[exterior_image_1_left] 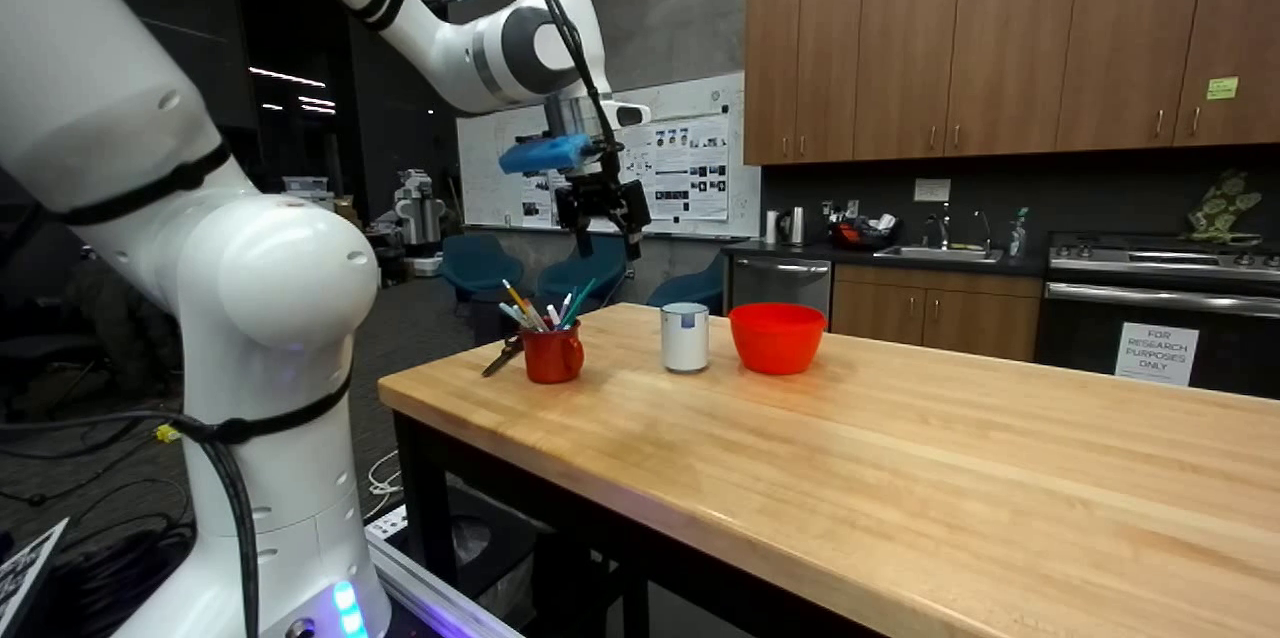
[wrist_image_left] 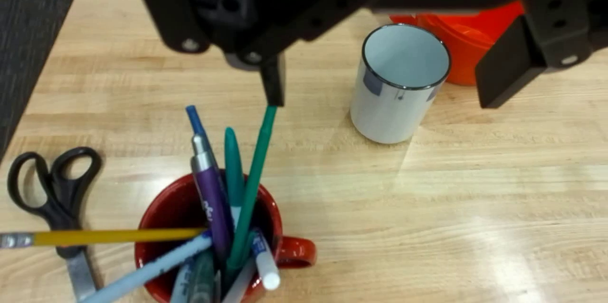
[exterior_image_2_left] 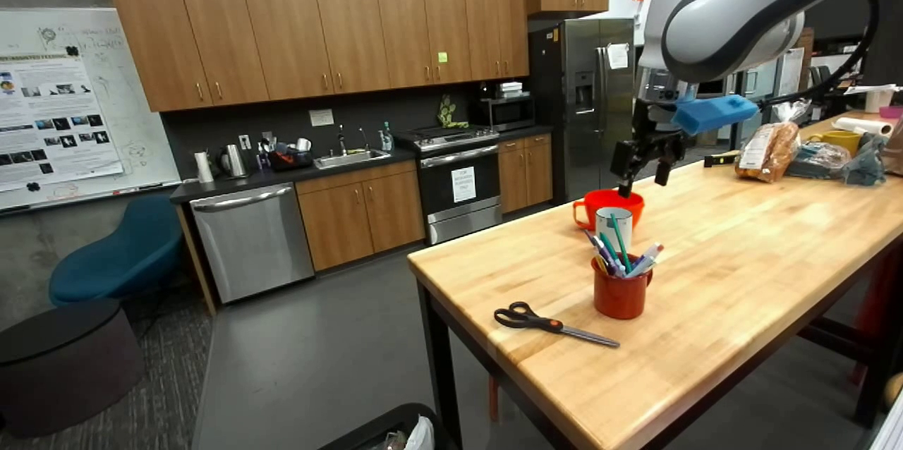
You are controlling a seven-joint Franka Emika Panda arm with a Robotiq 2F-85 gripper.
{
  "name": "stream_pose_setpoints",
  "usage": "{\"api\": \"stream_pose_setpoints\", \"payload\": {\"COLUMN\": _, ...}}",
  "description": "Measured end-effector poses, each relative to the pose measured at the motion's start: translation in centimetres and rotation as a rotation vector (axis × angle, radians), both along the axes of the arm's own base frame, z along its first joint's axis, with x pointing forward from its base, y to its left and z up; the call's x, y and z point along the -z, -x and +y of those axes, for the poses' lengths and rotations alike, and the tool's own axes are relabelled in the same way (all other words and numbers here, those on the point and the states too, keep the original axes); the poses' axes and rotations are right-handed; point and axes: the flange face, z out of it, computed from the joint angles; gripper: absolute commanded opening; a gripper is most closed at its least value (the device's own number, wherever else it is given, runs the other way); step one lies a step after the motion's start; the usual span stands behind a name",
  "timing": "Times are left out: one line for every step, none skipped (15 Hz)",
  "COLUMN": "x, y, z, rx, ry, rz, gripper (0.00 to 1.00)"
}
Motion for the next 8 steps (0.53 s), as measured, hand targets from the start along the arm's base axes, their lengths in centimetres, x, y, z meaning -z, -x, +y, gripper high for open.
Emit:
{"api": "stream_pose_setpoints", "payload": {"x": -0.3, "y": 0.1, "z": -0.4, "rx": -0.017, "ry": 0.003, "rz": 0.021, "gripper": 1.0}}
{"api": "stream_pose_setpoints", "payload": {"x": -0.5, "y": 0.1, "z": -0.7, "rx": -0.032, "ry": 0.006, "rz": 0.039, "gripper": 1.0}}
{"api": "stream_pose_setpoints", "payload": {"x": -0.8, "y": 0.2, "z": -1.0, "rx": -0.044, "ry": 0.008, "rz": 0.054, "gripper": 1.0}}
{"api": "stream_pose_setpoints", "payload": {"x": -1.1, "y": 0.2, "z": -1.4, "rx": -0.054, "ry": 0.016, "rz": 0.069, "gripper": 1.0}}
{"api": "stream_pose_setpoints", "payload": {"x": -1.4, "y": 0.3, "z": -1.8, "rx": -0.059, "ry": 0.028, "rz": 0.083, "gripper": 1.0}}
{"api": "stream_pose_setpoints", "payload": {"x": -1.6, "y": 0.4, "z": -2.2, "rx": -0.064, "ry": 0.04, "rz": 0.098, "gripper": 1.0}}
{"api": "stream_pose_setpoints", "payload": {"x": -1.7, "y": 0.5, "z": -2.6, "rx": -0.067, "ry": 0.053, "rz": 0.113, "gripper": 1.0}}
{"api": "stream_pose_setpoints", "payload": {"x": -1.8, "y": 0.6, "z": -2.9, "rx": -0.07, "ry": 0.063, "rz": 0.128, "gripper": 1.0}}
